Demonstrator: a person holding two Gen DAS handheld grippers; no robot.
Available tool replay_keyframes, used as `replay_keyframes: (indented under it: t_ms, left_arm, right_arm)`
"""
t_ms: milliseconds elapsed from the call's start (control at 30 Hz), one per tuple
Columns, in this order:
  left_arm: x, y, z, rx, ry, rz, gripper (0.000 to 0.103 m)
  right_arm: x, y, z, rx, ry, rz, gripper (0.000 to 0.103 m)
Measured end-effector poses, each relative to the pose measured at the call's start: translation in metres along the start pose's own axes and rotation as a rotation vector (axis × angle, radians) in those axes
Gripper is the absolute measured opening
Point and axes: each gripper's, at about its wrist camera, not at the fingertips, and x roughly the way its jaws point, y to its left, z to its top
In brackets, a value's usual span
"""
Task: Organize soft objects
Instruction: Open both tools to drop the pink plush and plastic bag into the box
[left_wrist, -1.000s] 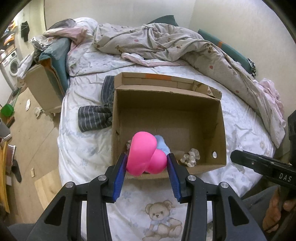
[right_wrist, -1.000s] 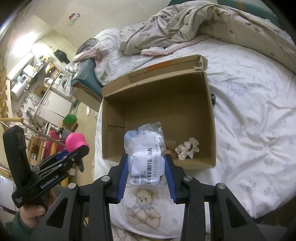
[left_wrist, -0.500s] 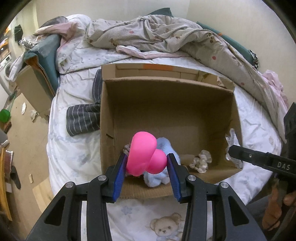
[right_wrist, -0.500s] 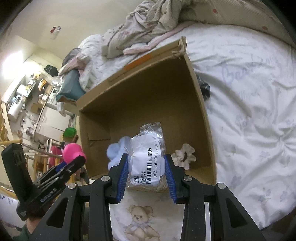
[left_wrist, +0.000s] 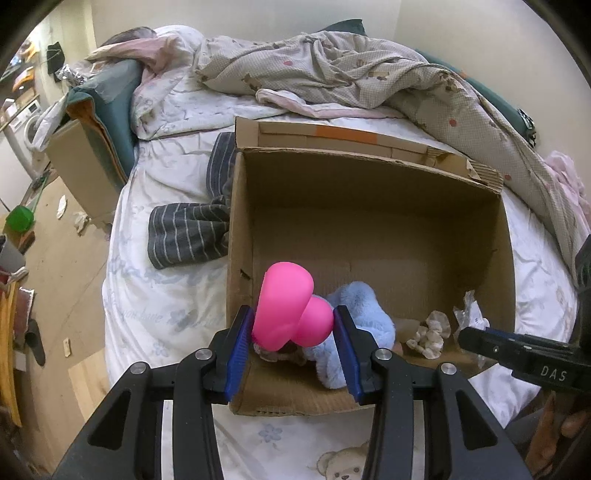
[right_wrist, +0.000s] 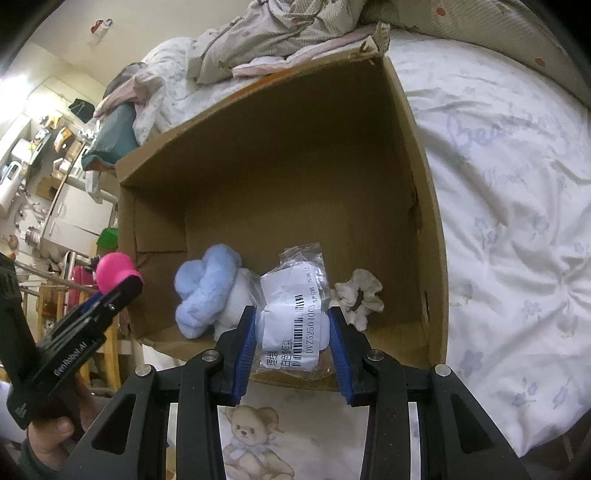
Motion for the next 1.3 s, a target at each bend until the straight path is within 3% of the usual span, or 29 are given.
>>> replay_keyframes:
  t_ms: [267,667,733,867,1000,1067,1233,1300]
  left_arm:
    - [0.005,-0.002,-0.002,0.019,0.01,0.03,0.04]
    - [0.004,0.001,-0.004,-0.013,0.027,-0.008,0.042]
    - [0.004,0.0,-0.004,-0.003,0.034,-0.007,0.061]
    - [0.003,-0.006,-0.004,0.022,0.03,0.007,0.063]
    - [-0.005,-0.005,0.0,0.009,-0.012,0.007,0.063]
    - [-0.01,-0.004,0.001,-0.004,-0.027,0.001,0.063]
    - [-0.028,-0.005,0.003,-0.008,-0.111,0.019,0.063]
    - [-0.035,-0.009,0.004,0.02,-0.14,0.026,0.067]
  right_arm:
    - [0.005,0.001,-0.003,-0.008,0.008,0.013,0.04]
    - [0.001,0.003,-0.003,-0.013,-0.01,0.044,0.04]
    - [-0.001,0.001,-0.003,-0.007,-0.019,0.052,0.04]
    - [-0.005,0.001,-0.003,-0.019,-0.039,0.037,0.042]
    - [-0.012,0.002,-0.002,-0.024,-0.073,0.044,0.054]
    - [-0.019,0.002,-0.001,-0.024,-0.106,0.047,0.071]
    - [-0.038,0.003,0.002,-0.024,-0.195,0.051,0.079]
    - [-0.047,0.004,0.002,-0.026,-0.235,0.05,0.081]
